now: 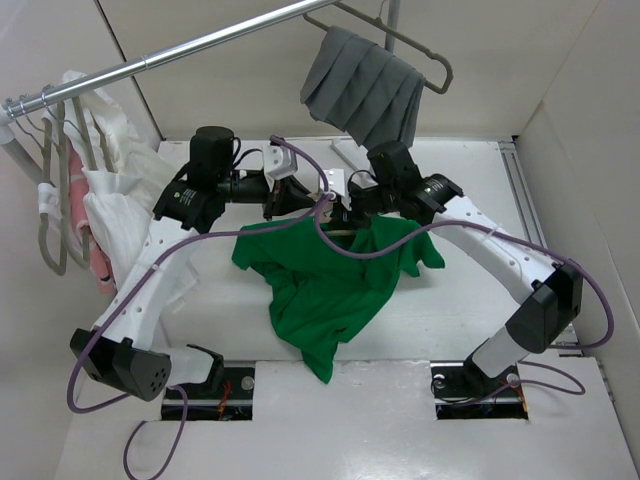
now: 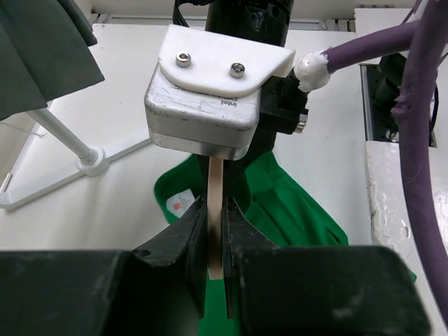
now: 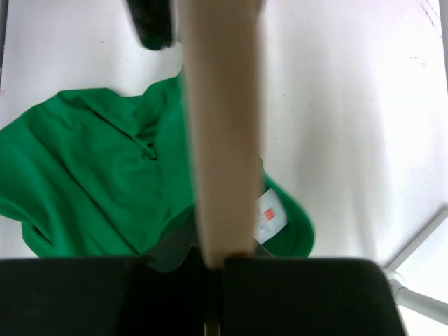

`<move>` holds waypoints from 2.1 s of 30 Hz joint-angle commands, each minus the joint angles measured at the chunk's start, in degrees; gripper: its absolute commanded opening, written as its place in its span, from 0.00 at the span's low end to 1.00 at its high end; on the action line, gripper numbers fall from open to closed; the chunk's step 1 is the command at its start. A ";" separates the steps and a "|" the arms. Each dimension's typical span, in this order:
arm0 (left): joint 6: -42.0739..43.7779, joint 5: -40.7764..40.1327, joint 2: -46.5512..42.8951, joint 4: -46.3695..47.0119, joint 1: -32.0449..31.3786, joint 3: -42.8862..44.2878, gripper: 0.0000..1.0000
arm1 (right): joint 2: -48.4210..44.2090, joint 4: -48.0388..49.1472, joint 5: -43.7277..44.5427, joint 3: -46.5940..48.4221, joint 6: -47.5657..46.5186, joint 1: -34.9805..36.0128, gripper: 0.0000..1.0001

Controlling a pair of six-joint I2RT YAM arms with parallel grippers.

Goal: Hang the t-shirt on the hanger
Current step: Hang the hanger with tshirt onto the clothesline

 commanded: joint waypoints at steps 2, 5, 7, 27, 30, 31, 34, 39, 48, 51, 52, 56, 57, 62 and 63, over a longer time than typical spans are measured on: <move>-2.66 3.24 -3.50 5.68 0.08 -1.08 0.00 | 0.09 2.28 0.79 -0.05 1.50 -0.57 0.00; -2.58 -1.75 -4.65 6.22 0.08 -2.49 0.41 | -1.66 1.67 -2.18 -0.57 2.82 -2.50 0.00; 1.27 -4.31 -5.35 4.20 0.08 -3.89 0.90 | -3.58 0.26 -4.21 -0.58 2.82 -4.61 0.00; 1.83 -12.50 -9.39 12.62 10.62 -17.43 1.00 | -10.81 -14.76 -5.11 11.96 5.35 -16.22 0.00; -1.06 -12.50 -12.38 17.89 10.62 -19.70 1.00 | -7.12 -16.44 0.33 25.67 9.57 -16.22 0.00; -2.04 -12.50 -13.34 19.56 10.62 -20.50 1.00 | -4.50 -16.45 1.66 31.88 10.80 -16.22 0.00; -5.46 -11.80 -16.95 25.54 10.62 -23.40 1.00 | 0.08 -16.45 6.75 39.92 16.25 -16.22 0.00; -6.61 -10.57 -18.36 24.60 10.62 -23.94 1.00 | 10.88 -12.42 12.12 55.54 24.94 -16.22 0.00; -7.67 -10.57 -19.41 22.39 10.62 -24.99 1.00 | 16.79 16.57 24.34 57.25 39.37 -16.22 0.00; -7.67 -11.09 -20.03 22.39 10.62 -24.99 1.00 | 20.39 22.03 24.18 60.06 39.91 -14.30 0.00; -7.67 -11.09 -20.03 22.39 10.62 -25.60 1.00 | 21.09 24.40 24.17 60.85 39.91 -12.81 0.00; -7.67 -11.71 -22.14 22.39 10.62 -27.88 1.00 | 22.16 27.06 28.03 61.48 39.91 -9.90 0.00; -7.67 -12.23 -22.93 22.39 10.62 -27.89 1.00 | 22.16 27.76 28.73 60.78 39.91 -9.89 0.00; -7.67 -12.24 -24.16 22.39 10.62 -29.82 1.00 | 23.90 30.66 33.40 61.38 40.43 -9.37 0.00; -7.67 -12.24 -24.16 22.39 10.62 -29.83 1.00 | 25.74 31.27 34.10 63.39 41.04 -8.84 0.00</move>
